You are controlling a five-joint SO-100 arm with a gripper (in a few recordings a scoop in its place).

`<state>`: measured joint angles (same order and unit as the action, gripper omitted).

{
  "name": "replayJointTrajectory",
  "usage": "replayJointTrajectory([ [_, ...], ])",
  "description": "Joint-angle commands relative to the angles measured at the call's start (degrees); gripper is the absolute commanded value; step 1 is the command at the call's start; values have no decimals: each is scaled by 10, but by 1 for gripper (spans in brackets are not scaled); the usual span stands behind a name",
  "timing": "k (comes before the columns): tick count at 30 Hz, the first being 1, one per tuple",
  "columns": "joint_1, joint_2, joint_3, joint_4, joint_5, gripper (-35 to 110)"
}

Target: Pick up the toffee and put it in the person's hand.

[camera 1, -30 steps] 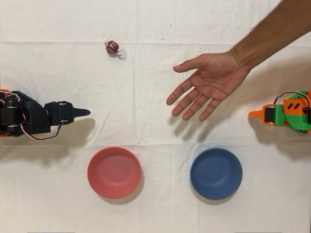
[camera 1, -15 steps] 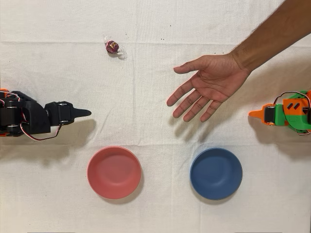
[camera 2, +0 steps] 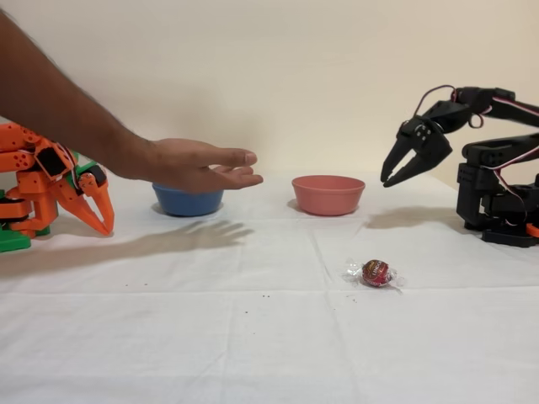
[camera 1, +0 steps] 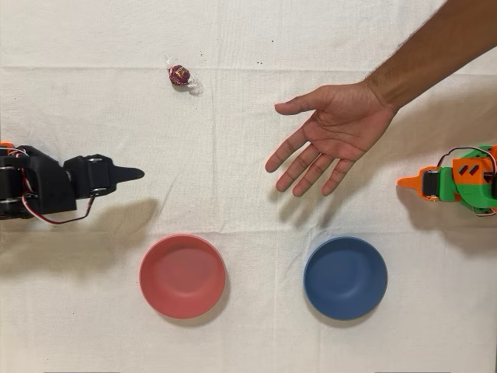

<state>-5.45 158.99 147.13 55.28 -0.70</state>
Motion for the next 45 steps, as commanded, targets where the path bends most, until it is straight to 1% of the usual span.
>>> replayJointTrajectory([
  [1,-14,-135,-149,-20,9,0],
  [8,-71,-294,-252,-50,-20,0],
  [17,-140,-433,-308,-76,-39,2],
  [22,-174,-520,-374,-62,-43,5],
  [26,-198,-588,-433,-50,-67,6],
  [31,-216,-633,-454,-69,-88,11],
  [35,-230,-652,-454,-72,-81,18],
  [45,-284,-718,-486,-74,-88,26],
])
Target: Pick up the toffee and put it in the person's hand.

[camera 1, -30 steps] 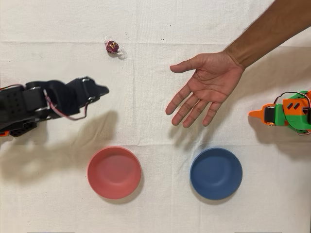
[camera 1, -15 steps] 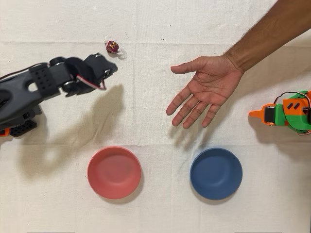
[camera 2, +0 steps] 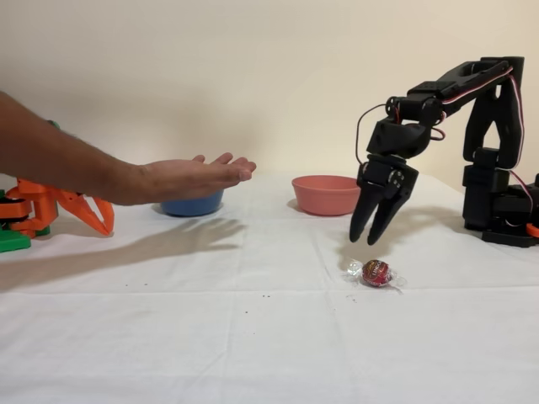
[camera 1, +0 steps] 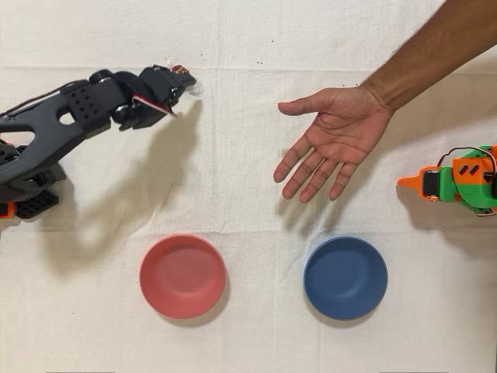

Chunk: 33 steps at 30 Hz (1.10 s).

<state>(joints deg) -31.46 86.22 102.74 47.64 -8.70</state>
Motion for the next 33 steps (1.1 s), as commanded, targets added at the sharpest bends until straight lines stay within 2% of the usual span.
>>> replayJointTrajectory([
  [1,-28,4,-43,2,-13,27],
  [14,-51,-68,-98,-2,-20,27],
  [33,-47,-74,-57,-47,-42,25],
])
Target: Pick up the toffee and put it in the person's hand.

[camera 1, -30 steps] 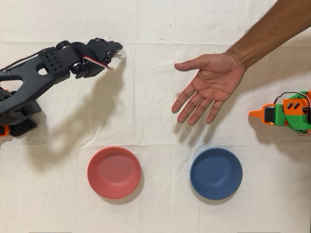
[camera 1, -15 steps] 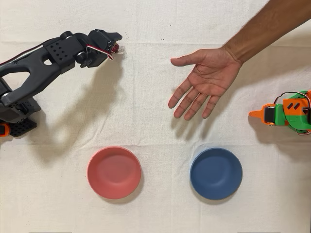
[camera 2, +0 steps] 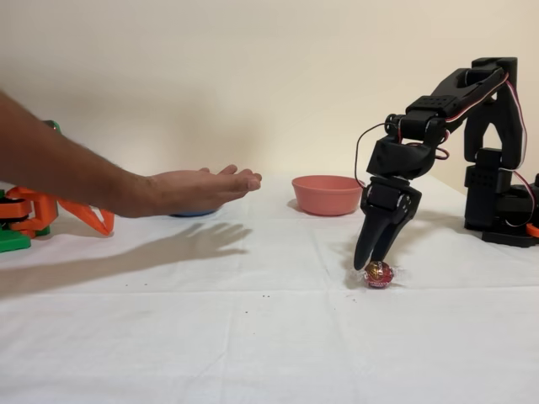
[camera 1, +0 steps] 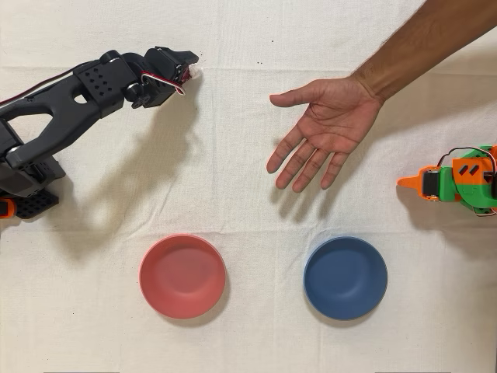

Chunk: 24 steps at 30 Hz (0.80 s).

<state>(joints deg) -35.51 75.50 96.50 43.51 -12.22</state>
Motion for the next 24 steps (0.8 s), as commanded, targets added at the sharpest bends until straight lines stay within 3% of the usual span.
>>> replayJointTrajectory([
  [1,-6,39,14,-10,-9,25],
  [24,-43,72,69,-19,-15,21],
])
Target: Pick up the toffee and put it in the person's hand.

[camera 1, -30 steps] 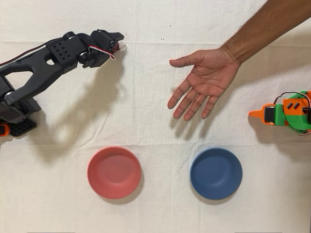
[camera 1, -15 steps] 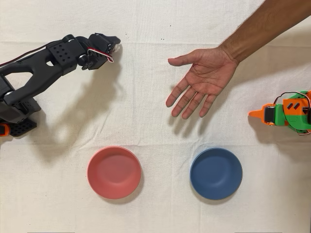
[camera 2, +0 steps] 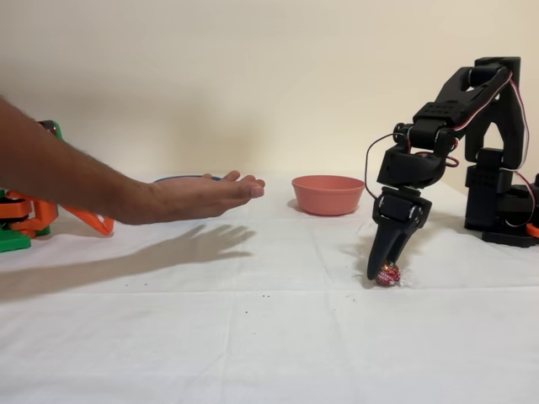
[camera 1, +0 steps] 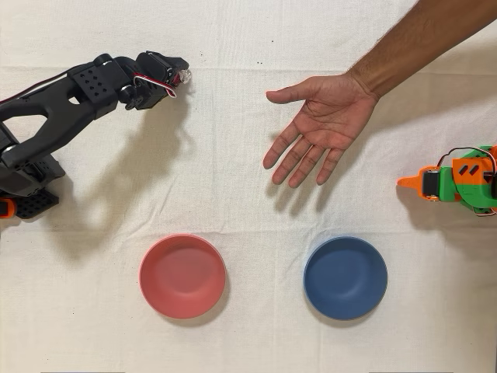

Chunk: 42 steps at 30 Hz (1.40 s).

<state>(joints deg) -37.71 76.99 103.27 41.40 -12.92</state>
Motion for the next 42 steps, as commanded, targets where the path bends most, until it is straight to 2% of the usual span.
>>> replayJointTrajectory([
  [1,-22,56,-1,3,-8,21],
  [10,-22,50,-13,0,-18,12],
  [24,-1,67,-62,-7,-10,8],
  [42,130,150,-111,-111,-69,8],
])
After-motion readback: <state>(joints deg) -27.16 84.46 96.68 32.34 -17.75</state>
